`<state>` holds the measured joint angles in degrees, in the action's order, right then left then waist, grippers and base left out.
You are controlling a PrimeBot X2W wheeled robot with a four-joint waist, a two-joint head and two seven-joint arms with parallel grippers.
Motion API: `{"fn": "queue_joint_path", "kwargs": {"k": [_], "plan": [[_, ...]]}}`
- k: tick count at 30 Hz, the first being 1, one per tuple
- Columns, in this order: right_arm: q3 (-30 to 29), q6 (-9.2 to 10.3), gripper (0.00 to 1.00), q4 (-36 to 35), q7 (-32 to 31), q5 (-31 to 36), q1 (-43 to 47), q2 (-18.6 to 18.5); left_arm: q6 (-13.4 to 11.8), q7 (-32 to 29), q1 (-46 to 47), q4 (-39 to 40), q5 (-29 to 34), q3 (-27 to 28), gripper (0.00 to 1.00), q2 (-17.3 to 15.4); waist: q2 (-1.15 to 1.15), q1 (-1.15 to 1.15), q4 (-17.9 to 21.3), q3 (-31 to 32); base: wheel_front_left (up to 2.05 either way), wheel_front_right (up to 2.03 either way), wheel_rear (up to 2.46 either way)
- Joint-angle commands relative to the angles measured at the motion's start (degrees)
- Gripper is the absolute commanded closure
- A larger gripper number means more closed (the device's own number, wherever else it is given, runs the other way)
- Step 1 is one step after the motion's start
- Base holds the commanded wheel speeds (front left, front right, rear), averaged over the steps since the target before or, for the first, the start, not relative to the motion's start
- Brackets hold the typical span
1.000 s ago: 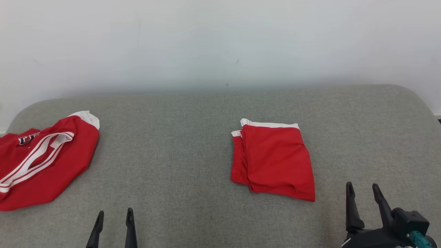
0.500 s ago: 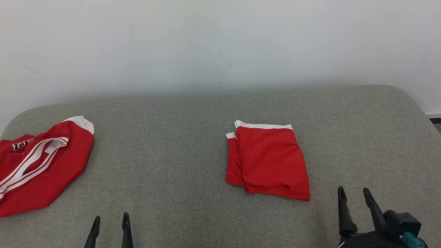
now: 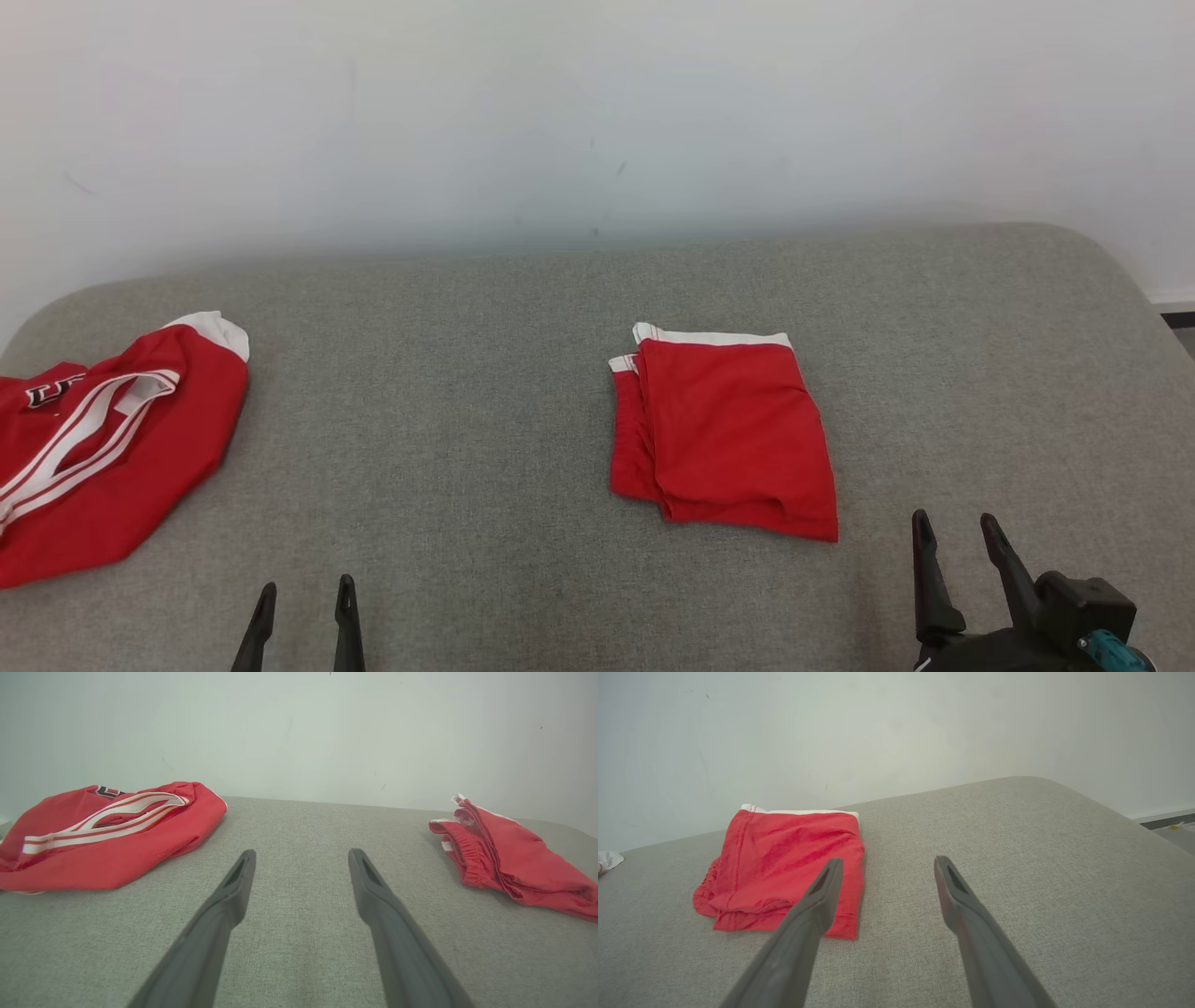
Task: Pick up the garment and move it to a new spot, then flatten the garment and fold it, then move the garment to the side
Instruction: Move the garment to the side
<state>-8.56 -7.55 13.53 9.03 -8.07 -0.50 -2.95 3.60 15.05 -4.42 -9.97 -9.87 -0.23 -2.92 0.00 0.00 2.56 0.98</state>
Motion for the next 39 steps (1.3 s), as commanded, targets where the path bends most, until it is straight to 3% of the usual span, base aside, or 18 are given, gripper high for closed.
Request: {"fn": "queue_joint_path", "kwargs": {"k": [1, 8, 11, 18, 23, 26, 39], "plan": [[0.0, 0.13, 0.00, 0.1, -0.1, -0.6, 0.1, 0.1, 0.2, 0.2, -0.1, 0.0, 0.4, -0.1, 0.00, 0.1, 0.00, 0.00, 0.0, 0.0, 0.00, 0.00, 0.00], [0.5, 0.13, 0.00, -0.3, -1.1, -0.1, -0.9, 0.1, 0.0, 0.2, 0.1, 0.3, 0.3, -0.3, 0.00, 0.1, 0.00, 0.00, 0.2, -0.4, 0.00, 0.00, 0.00], [1.3, 0.13, 0.00, -0.7, -4.8, 0.9, -2.6, 0.1, 0.1, 0.2, 0.2, 0.4, 0.3, -0.2, 0.00, 0.1, 0.00, 0.00, 0.5, -0.8, 0.00, 0.00, 0.00], [3.2, 0.13, 0.00, -1.4, -25.1, -1.9, -11.8, -4.4, 0.3, 0.2, 1.3, 0.8, 0.1, -1.2, 0.00, 0.1, 0.00, 0.00, -0.1, -2.9, 0.00, 0.00, 0.00], [3.2, 0.13, 0.00, 0.4, -41.2, -7.1, -18.4, -7.9, 0.4, 0.2, 2.7, 1.2, -0.5, -2.6, 0.00, 0.1, 0.00, 0.00, -2.1, -5.7, 0.00, 0.00, 0.00], [1.8, 0.13, 0.00, 2.8, -50.5, -5.9, -23.1, -9.9, 0.6, 0.2, 4.0, 1.6, -0.8, -3.7, 0.00, 0.0, 0.00, 0.00, -4.3, -8.3, 0.00, 0.00, 0.00], [-1.7, 0.13, 0.00, 10.2, -55.5, -0.3, -31.5, -8.2, 0.8, 0.2, 7.1, 2.2, -0.8, -5.3, 0.00, 0.0, 0.00, 0.00, -9.4, -13.9, 0.00, 0.00, 0.00]]}}
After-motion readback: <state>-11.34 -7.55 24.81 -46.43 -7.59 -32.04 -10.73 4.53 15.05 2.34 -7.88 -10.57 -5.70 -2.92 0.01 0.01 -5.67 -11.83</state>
